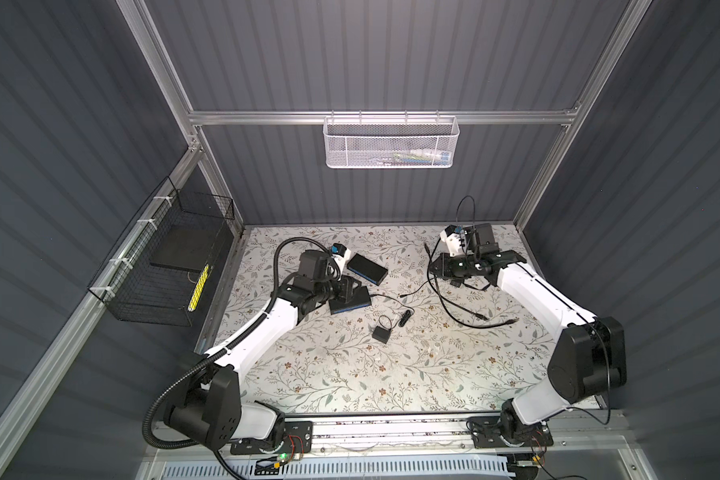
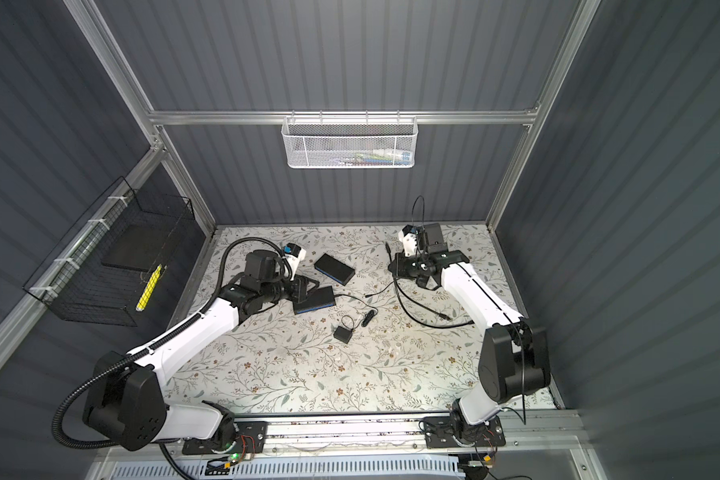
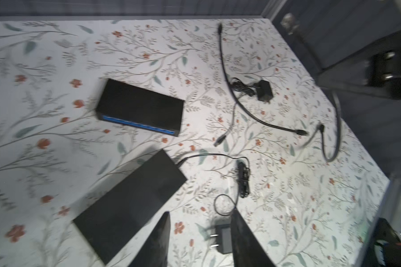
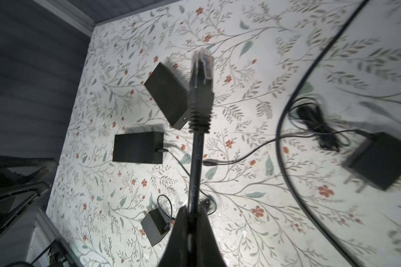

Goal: Insert the plug into the switch port

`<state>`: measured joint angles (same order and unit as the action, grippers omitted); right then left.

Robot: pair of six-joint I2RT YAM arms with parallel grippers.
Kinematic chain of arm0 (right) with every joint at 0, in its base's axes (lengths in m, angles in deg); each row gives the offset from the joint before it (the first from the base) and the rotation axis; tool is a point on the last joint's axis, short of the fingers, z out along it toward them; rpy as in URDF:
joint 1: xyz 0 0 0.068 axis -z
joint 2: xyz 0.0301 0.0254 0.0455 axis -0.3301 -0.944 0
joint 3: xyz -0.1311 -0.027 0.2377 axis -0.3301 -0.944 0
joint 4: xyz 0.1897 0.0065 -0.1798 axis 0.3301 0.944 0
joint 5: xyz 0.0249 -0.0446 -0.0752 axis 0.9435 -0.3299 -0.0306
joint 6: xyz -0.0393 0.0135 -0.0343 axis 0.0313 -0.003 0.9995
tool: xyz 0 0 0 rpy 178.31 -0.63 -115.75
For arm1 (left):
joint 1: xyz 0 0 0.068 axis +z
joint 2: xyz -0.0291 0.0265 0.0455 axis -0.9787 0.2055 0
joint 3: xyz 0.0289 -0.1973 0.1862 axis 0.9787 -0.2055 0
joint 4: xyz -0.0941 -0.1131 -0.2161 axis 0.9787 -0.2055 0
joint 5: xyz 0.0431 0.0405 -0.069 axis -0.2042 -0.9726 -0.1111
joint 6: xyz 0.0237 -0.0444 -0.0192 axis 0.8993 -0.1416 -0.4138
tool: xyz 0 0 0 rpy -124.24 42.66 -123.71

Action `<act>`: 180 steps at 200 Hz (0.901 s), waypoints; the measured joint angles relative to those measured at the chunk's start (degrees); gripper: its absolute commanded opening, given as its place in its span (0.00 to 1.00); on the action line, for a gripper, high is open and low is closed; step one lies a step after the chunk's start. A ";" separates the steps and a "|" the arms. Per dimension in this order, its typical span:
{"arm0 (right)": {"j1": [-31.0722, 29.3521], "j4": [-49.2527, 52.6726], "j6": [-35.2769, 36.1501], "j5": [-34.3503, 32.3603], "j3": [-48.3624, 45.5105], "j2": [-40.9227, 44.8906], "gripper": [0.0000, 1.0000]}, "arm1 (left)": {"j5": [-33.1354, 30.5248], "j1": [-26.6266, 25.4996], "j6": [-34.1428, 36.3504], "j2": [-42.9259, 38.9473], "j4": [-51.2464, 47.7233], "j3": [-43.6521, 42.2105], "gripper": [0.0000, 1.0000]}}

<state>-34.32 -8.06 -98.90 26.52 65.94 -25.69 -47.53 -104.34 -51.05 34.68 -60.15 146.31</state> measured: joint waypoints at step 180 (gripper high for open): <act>-9.53 -1.53 12.81 9.09 -11.56 10.54 0.00 | 14.84 -2.05 -12.02 9.99 20.92 1.20 0.45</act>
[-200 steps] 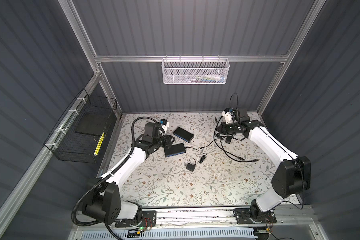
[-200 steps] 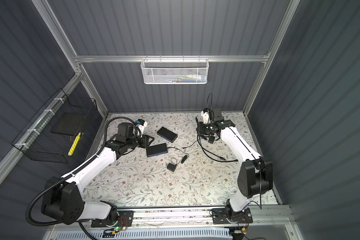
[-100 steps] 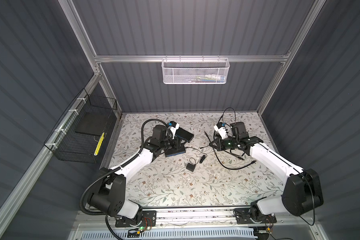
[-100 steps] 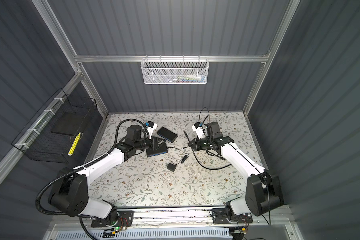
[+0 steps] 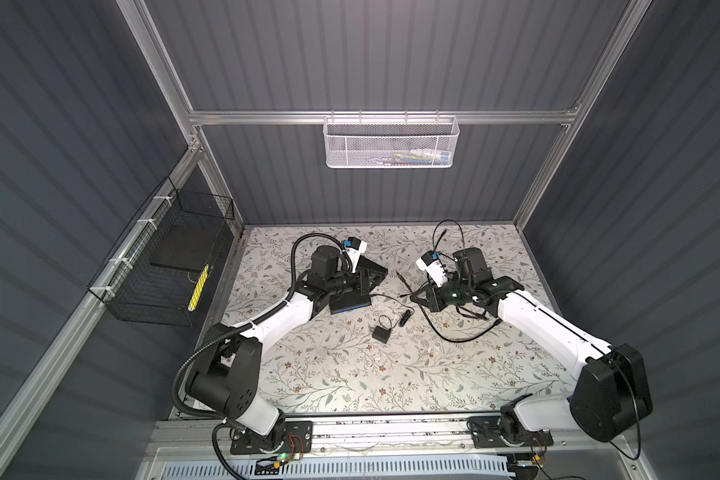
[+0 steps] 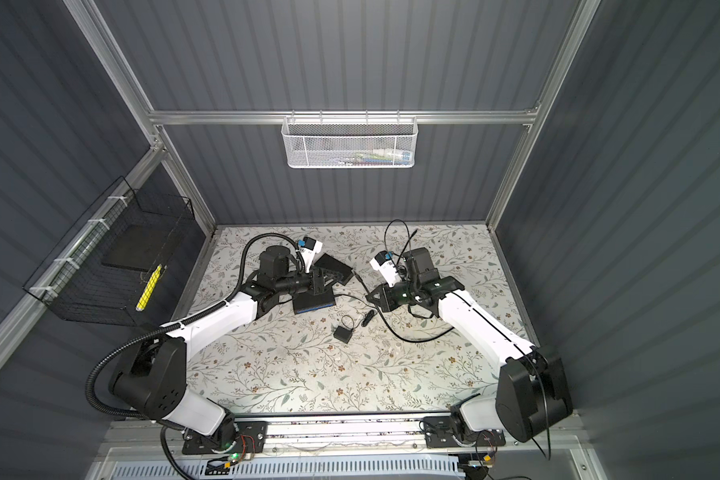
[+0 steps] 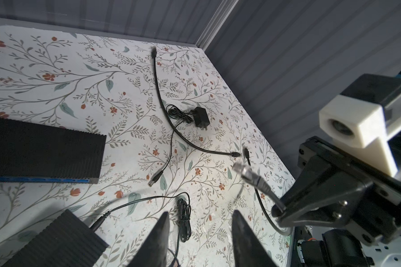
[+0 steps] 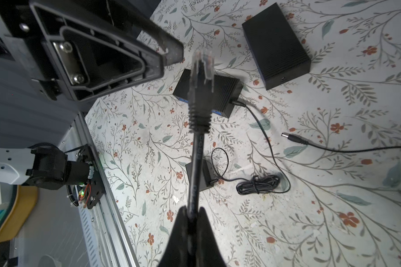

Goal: Insert the plug into the switch port

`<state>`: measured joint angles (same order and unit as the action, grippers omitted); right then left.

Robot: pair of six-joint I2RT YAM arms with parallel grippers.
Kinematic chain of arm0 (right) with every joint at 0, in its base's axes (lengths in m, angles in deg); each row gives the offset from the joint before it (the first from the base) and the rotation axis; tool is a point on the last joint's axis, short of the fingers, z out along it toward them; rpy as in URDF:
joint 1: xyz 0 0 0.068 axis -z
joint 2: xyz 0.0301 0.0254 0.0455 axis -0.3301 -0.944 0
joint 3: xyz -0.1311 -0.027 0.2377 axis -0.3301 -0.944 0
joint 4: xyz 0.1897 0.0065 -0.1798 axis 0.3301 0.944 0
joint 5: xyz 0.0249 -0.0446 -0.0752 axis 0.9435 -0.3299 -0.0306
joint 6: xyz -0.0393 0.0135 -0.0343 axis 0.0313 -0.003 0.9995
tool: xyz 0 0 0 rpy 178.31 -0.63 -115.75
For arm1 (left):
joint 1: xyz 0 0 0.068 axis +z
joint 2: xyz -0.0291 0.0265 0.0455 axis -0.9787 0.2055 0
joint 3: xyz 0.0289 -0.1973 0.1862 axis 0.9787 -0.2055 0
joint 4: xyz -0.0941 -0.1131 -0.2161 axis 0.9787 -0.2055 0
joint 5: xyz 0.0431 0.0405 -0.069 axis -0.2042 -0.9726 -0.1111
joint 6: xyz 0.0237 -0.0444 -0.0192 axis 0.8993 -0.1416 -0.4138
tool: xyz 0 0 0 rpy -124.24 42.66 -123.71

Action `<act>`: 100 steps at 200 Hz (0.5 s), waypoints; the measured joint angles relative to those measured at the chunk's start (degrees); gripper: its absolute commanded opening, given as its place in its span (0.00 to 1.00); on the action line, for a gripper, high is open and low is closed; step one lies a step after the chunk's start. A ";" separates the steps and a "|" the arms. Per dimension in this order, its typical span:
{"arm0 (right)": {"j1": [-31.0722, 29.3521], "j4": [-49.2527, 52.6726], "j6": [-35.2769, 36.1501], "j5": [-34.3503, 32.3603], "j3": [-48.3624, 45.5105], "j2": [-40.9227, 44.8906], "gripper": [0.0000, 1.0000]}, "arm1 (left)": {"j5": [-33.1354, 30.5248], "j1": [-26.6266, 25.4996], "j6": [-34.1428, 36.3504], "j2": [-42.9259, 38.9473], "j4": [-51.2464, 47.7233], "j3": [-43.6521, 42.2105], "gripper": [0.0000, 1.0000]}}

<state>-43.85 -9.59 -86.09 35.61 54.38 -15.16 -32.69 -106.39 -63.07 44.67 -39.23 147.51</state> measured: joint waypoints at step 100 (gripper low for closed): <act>-6.01 4.02 4.85 -10.19 1.51 -0.20 0.00 | 5.20 -0.22 -0.15 1.27 0.15 2.25 0.44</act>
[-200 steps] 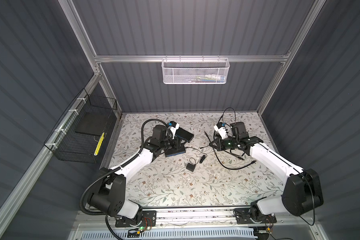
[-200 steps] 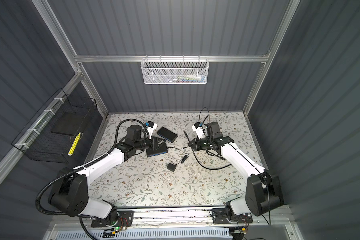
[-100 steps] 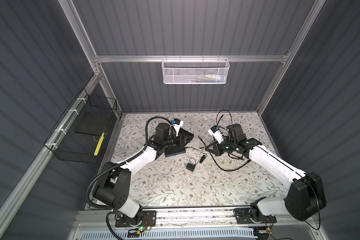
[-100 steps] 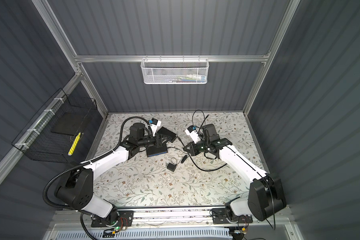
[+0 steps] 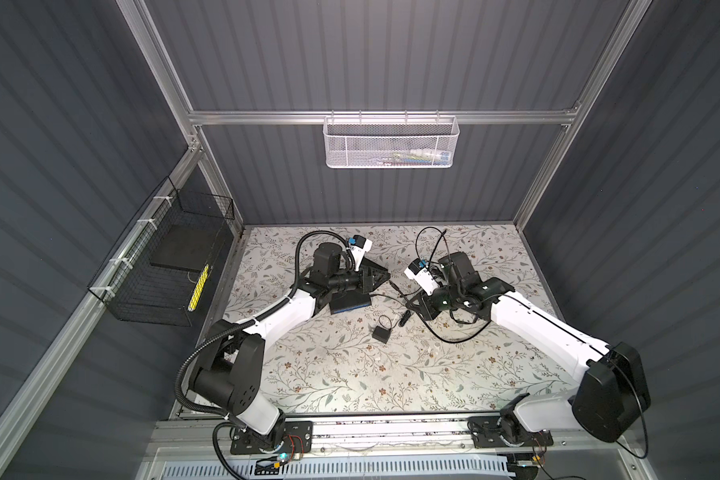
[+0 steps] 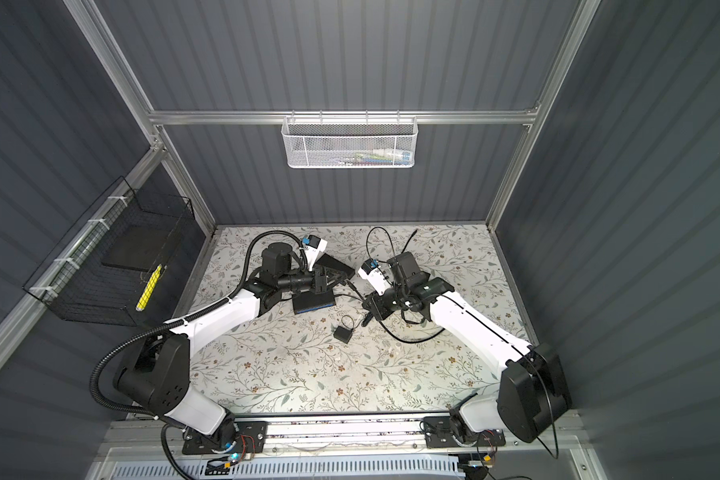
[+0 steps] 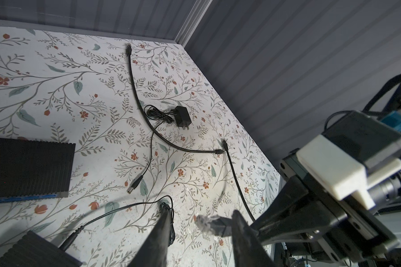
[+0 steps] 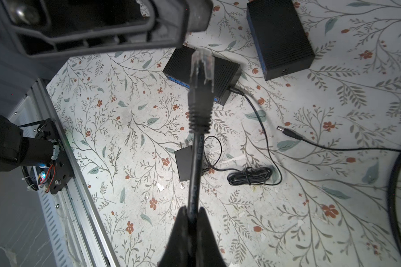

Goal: Insert the plug into the switch port

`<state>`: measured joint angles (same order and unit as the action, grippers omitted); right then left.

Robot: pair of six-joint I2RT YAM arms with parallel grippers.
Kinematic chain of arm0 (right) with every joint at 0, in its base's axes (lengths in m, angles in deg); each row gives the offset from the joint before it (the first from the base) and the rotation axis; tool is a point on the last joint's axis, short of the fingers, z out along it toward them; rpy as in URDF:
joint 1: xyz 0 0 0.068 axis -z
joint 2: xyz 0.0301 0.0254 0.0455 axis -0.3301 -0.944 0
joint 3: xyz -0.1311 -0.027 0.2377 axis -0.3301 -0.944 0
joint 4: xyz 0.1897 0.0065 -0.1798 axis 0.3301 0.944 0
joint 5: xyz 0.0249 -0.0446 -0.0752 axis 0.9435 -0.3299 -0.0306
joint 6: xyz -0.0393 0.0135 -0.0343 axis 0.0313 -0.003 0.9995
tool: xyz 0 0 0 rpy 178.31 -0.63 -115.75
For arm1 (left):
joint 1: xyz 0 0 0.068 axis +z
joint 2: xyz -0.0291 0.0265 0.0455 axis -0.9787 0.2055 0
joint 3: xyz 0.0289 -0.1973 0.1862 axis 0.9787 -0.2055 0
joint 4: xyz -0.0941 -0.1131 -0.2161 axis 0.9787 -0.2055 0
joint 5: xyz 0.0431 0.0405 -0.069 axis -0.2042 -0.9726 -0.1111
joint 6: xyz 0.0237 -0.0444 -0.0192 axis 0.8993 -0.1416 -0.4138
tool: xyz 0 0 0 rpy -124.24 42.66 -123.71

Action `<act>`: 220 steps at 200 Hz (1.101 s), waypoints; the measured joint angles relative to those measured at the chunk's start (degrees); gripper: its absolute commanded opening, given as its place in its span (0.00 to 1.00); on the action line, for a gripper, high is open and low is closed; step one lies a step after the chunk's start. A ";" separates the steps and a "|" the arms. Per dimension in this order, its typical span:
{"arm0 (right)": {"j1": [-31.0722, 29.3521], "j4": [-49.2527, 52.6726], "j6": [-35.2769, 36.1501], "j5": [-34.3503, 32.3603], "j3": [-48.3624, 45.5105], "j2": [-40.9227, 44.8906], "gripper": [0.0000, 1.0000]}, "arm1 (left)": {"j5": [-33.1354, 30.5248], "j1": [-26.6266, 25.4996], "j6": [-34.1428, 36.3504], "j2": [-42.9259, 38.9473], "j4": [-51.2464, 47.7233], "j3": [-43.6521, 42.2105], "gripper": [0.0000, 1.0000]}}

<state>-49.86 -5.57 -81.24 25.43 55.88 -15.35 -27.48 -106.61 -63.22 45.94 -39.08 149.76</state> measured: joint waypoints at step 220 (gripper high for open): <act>-9.86 -2.56 5.88 -24.63 0.00 1.75 0.00 | 1.86 0.00 0.59 4.50 -6.03 4.15 0.30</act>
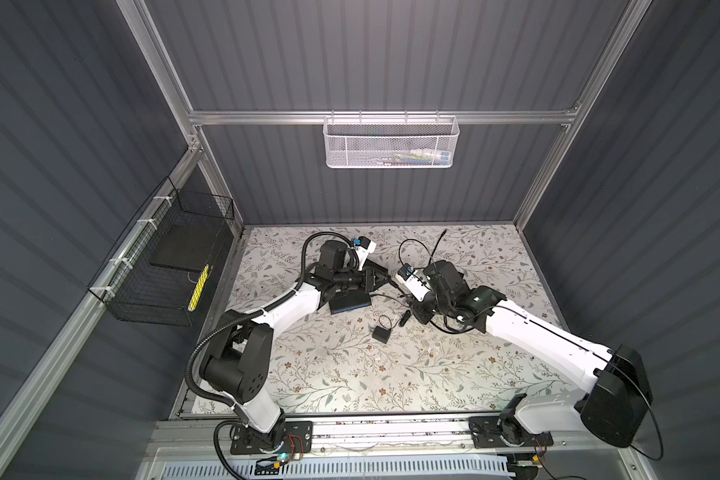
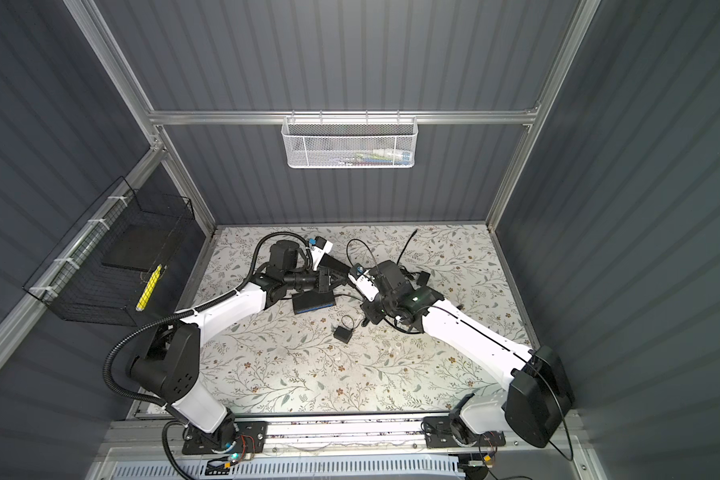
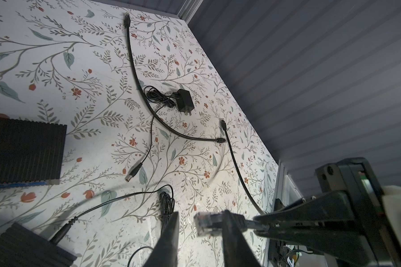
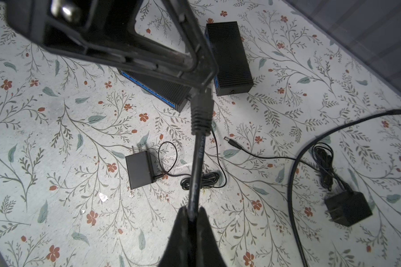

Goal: Insert the plug into the switch port

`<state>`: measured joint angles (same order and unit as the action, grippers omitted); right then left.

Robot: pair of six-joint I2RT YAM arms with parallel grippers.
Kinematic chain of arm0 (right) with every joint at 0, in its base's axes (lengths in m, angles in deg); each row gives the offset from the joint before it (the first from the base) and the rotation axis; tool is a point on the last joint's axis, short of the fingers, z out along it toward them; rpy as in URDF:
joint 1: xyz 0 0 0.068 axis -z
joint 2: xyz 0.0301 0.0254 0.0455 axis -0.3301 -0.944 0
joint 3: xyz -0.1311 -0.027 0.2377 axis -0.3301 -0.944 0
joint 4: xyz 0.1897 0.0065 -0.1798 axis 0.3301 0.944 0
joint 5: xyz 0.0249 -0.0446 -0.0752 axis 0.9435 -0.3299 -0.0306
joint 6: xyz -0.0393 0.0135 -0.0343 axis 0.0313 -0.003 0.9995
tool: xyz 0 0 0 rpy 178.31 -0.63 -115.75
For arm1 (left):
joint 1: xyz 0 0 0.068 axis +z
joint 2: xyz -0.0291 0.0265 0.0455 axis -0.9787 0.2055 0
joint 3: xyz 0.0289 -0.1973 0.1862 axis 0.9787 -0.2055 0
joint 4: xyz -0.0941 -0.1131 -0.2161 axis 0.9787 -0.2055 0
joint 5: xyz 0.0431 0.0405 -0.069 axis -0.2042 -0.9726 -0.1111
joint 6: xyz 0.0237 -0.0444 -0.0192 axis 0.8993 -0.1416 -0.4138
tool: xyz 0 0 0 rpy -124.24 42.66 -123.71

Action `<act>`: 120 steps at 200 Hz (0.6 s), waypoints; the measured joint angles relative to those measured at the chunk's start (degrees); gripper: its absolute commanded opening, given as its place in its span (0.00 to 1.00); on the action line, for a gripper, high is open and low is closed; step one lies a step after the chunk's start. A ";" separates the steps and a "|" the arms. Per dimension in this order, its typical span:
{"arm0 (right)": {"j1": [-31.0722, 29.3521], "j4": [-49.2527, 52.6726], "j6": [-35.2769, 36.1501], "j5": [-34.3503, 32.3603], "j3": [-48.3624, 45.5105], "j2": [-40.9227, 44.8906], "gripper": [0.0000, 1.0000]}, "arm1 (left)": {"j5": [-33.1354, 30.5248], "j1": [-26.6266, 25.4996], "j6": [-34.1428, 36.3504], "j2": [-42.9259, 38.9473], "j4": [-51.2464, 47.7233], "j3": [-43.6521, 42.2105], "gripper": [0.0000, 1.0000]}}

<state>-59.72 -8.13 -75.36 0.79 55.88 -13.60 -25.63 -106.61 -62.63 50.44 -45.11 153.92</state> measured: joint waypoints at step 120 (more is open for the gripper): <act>-4.13 -3.02 1.51 -7.98 -0.81 -1.55 0.00 | 2.27 0.00 -2.27 1.27 2.95 0.02 0.20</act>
<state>-63.85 -11.15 -73.85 -7.19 55.07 -15.16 -23.35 -106.61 -64.91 51.71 -42.16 153.94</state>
